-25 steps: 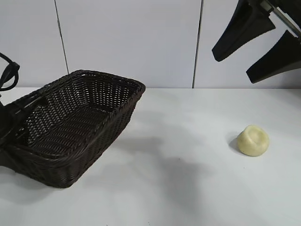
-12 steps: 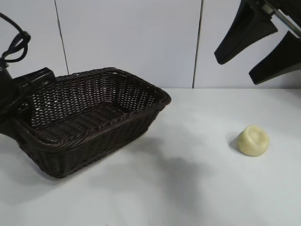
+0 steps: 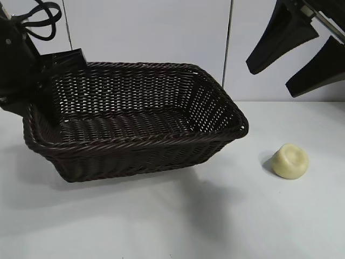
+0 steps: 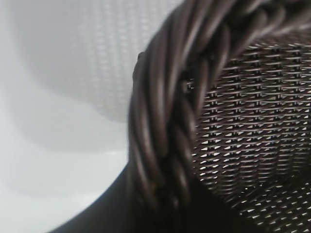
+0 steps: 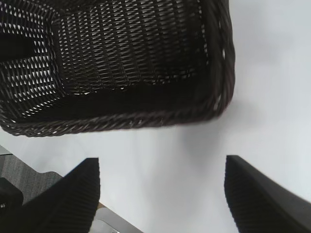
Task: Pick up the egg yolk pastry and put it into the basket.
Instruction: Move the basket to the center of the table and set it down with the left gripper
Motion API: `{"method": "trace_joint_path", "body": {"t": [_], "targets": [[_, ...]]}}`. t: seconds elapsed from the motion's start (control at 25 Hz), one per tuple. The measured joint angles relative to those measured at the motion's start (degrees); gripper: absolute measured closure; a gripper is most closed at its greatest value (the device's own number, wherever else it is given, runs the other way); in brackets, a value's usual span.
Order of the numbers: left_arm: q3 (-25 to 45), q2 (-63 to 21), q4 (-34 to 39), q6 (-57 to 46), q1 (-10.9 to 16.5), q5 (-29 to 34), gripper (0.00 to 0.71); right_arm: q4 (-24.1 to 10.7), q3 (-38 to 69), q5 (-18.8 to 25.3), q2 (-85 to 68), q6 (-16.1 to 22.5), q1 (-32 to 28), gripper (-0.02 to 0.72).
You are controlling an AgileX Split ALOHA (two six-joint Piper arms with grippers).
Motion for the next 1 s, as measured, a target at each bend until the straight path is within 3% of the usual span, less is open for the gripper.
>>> {"method": "trace_joint_path", "body": {"t": [0.24, 0.56, 1.0], "targets": [[-1.9, 4.0, -2.6, 6.4, 2.9, 1.1, 0.61, 0.0, 0.0, 0.0, 0.0, 0.0, 0.0, 0.185], [-2.0, 5.5, -3.5, 7.0, 2.1, -3.1, 0.61, 0.0, 0.0, 0.0, 0.0, 0.0, 0.0, 0.185], [-2.1, 9.4, -3.6, 8.4, 2.1, -4.4, 0.61, 0.0, 0.0, 0.0, 0.0, 0.0, 0.0, 0.185]]}}
